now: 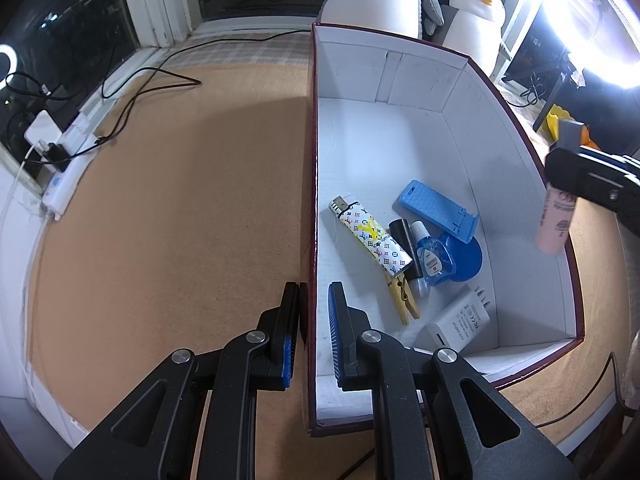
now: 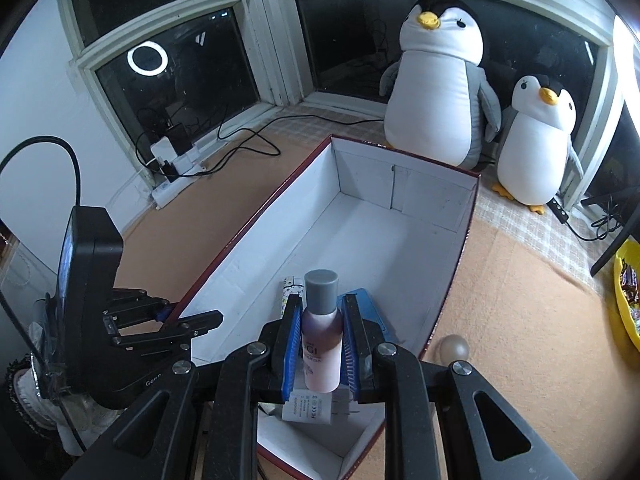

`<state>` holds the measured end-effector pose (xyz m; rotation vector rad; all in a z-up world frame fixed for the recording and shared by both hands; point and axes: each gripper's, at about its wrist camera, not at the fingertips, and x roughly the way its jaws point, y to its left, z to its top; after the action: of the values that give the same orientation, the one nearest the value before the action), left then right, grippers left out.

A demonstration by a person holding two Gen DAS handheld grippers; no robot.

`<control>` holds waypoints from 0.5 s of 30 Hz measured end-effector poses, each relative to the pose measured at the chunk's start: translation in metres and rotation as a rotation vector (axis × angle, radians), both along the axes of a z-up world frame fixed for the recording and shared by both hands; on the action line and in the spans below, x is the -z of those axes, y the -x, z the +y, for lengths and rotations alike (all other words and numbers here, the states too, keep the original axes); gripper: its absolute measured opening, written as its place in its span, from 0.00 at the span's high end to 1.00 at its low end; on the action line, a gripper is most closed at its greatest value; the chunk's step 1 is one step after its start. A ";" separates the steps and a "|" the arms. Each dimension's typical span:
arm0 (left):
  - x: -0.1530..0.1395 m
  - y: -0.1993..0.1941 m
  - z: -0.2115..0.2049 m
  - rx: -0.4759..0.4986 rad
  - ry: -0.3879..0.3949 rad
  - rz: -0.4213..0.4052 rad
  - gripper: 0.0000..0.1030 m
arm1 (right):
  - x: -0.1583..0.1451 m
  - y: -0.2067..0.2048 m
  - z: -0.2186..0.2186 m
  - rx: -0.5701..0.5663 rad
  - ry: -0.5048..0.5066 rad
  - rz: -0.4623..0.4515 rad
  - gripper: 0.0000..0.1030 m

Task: Organize rigid objects
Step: 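Carry the lotion tube into the box and release it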

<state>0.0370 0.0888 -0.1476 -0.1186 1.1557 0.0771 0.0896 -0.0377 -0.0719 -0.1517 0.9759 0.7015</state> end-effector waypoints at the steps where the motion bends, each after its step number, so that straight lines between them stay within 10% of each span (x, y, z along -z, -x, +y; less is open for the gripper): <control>1: 0.000 0.000 0.000 0.000 0.001 -0.001 0.89 | 0.001 -0.001 0.001 -0.001 0.000 0.005 0.83; 15: -0.002 0.001 0.003 0.012 0.008 -0.007 0.89 | 0.001 0.003 0.001 0.003 -0.016 0.009 0.51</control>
<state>0.0355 0.0916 -0.1454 -0.1187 1.1497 0.0612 0.0871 -0.0368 -0.0733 -0.1326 0.9787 0.7078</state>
